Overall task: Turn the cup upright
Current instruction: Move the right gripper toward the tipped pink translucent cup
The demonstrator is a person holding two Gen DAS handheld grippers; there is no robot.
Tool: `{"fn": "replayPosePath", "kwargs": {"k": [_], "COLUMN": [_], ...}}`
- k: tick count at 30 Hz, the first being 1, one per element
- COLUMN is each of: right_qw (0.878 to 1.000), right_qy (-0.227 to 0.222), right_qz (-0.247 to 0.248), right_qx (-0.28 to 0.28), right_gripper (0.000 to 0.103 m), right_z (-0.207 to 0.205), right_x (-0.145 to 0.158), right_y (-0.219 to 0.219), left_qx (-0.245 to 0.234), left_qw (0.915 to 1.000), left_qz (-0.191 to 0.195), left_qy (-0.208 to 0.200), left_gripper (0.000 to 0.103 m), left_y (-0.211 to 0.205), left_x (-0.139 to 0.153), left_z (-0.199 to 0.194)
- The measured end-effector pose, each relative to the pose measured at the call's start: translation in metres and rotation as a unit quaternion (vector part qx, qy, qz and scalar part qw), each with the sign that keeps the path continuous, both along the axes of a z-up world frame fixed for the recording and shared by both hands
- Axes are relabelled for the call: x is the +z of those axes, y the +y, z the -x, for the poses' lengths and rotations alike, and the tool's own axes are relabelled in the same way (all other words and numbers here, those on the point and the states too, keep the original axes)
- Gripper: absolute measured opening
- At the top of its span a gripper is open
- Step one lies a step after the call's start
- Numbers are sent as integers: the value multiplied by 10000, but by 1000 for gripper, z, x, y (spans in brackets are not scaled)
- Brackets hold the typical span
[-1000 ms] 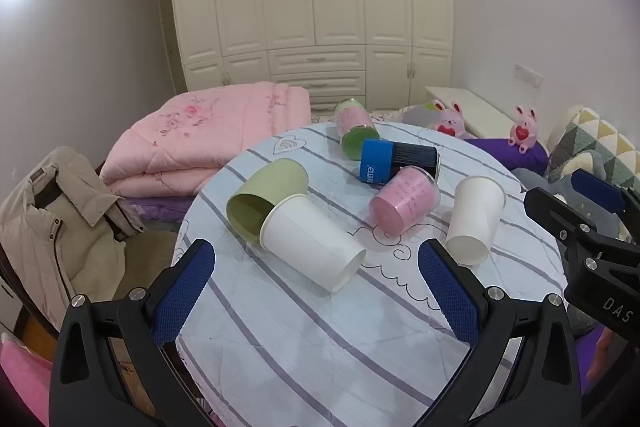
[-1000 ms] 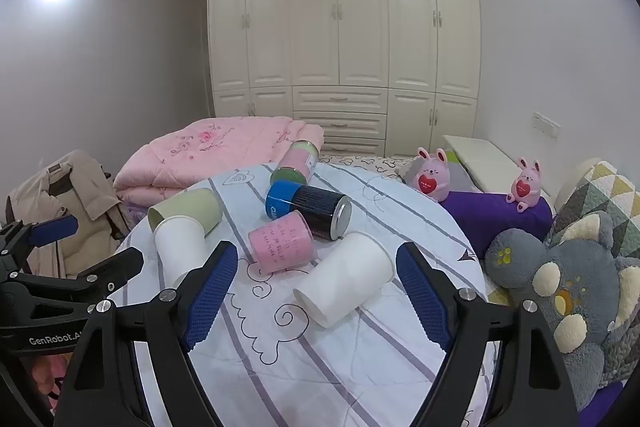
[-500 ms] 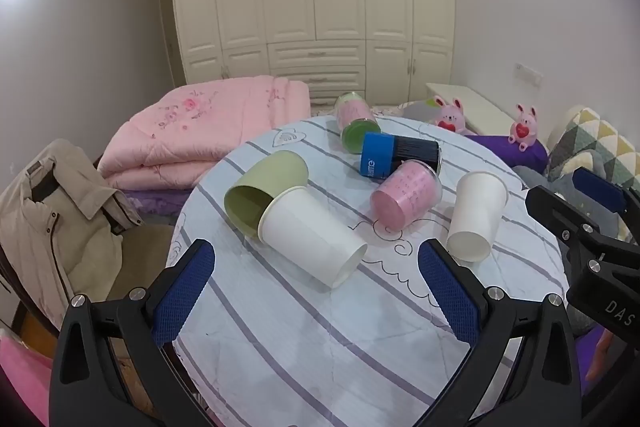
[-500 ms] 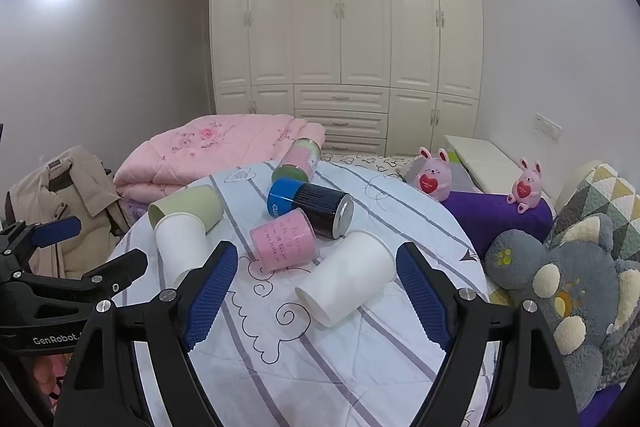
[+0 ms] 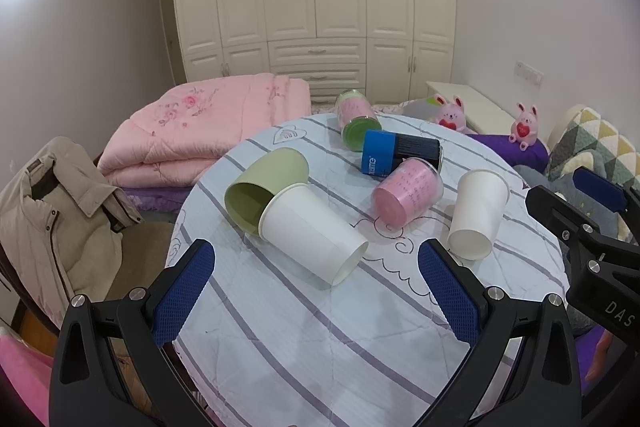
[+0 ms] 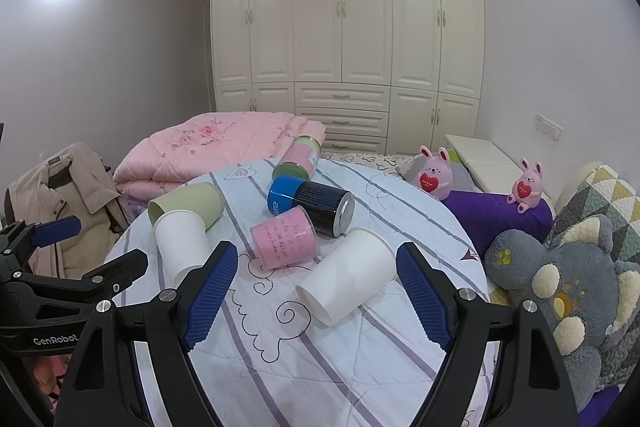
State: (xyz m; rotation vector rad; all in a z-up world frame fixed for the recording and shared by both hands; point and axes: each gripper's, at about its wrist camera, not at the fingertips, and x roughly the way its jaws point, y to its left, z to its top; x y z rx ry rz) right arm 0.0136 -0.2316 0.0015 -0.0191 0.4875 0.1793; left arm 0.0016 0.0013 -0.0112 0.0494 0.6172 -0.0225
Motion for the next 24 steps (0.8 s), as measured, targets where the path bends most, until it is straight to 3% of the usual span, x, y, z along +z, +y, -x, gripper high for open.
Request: {"fn": "replayPosePath", "kwargs": {"k": [24], "right_qw": [10000], "right_qy": [21], "right_qz": [22], "right_qx": [24], "right_gripper": [83], "right_z": [-4], "right_x": [-3], "right_y": [2], "left_qx": [109], "left_qw": [9999], "left_qz": [113], "left_qy": [20], "left_gripper": [103], "left_y": [14], "left_x": [4], "left_z": [-3]}}
